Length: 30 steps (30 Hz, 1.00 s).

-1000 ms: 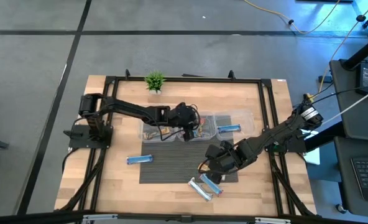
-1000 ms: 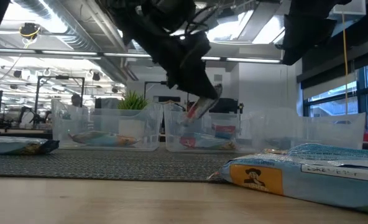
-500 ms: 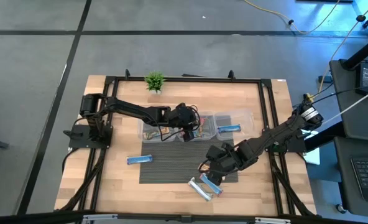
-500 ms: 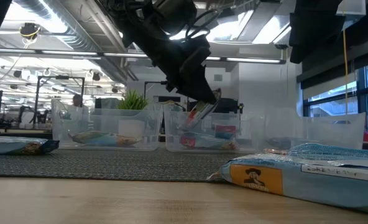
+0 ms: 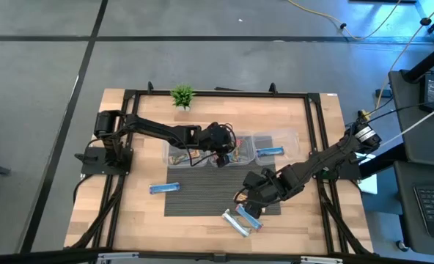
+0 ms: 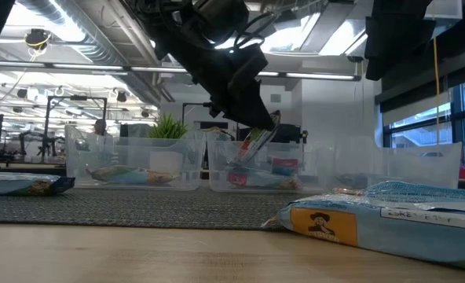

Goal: Pick and place Granola Bars by type
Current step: Put the red granola bar into the center transparent bin, then put the yellow granola bar into the left transparent bin

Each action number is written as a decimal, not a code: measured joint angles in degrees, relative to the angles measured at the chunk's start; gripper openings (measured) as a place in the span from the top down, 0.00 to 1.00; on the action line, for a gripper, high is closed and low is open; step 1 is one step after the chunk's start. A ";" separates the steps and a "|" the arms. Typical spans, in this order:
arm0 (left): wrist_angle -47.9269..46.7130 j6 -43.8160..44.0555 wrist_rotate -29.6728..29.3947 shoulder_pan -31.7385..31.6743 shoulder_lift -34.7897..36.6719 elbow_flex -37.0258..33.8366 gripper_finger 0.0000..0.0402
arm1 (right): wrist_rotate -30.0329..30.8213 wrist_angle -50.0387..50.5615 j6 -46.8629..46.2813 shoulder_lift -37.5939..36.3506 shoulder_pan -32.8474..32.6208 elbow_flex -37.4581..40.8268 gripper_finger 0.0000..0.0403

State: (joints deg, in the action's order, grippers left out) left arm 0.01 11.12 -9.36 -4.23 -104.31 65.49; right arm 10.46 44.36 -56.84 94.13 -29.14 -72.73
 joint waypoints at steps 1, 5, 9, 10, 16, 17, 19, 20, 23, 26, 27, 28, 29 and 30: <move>0.00 0.15 0.02 0.00 0.00 0.00 0.76 | -0.02 0.00 0.01 0.00 0.00 0.00 0.63; 0.04 0.15 0.08 0.00 0.00 0.00 0.75 | -0.04 0.02 0.03 0.00 0.00 0.00 0.63; 0.09 0.46 0.28 0.07 0.00 0.02 0.69 | -0.02 0.22 0.05 0.00 -0.17 0.00 0.63; 0.07 0.73 0.25 0.04 0.00 0.02 0.66 | -0.02 0.47 0.05 0.00 -0.28 0.00 0.63; -0.62 1.16 2.08 -0.04 0.85 0.02 0.53 | 0.00 1.38 -0.04 0.00 -1.75 0.00 0.63; -0.52 0.89 3.01 -0.04 1.51 0.02 0.52 | 0.00 1.44 0.09 0.00 -2.17 0.00 0.63; -0.36 -0.18 5.04 0.04 3.37 0.02 0.50 | 0.56 1.44 0.73 0.00 -3.11 0.00 0.63; -0.28 -0.68 5.65 0.29 4.37 0.02 0.49 | 1.74 1.42 1.55 0.00 -3.67 0.00 0.63; -0.53 -0.68 6.42 1.41 7.69 0.04 0.48 | 5.16 1.45 3.54 0.00 -5.18 0.00 0.60; -0.54 0.19 6.49 3.09 11.06 0.08 0.48 | 7.67 1.50 4.54 0.00 -6.13 0.00 0.52; -1.03 0.33 6.47 3.81 12.19 0.09 0.48 | 7.91 1.52 4.54 0.00 -6.28 0.00 0.49; -1.92 0.33 6.43 4.59 13.21 0.09 0.48 | 8.06 1.55 4.52 0.00 -6.30 0.00 0.45; -2.58 0.33 6.44 5.47 14.09 0.09 0.48 | 8.24 1.60 4.55 0.00 -6.30 0.00 0.41; -3.53 0.33 6.44 6.37 15.04 0.09 0.48 | 8.50 1.60 4.72 0.00 -6.26 0.00 0.38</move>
State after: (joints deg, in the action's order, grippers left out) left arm -3.52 11.45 -2.92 2.14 -89.27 65.58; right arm 18.96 45.95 -52.12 94.13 -35.41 -72.73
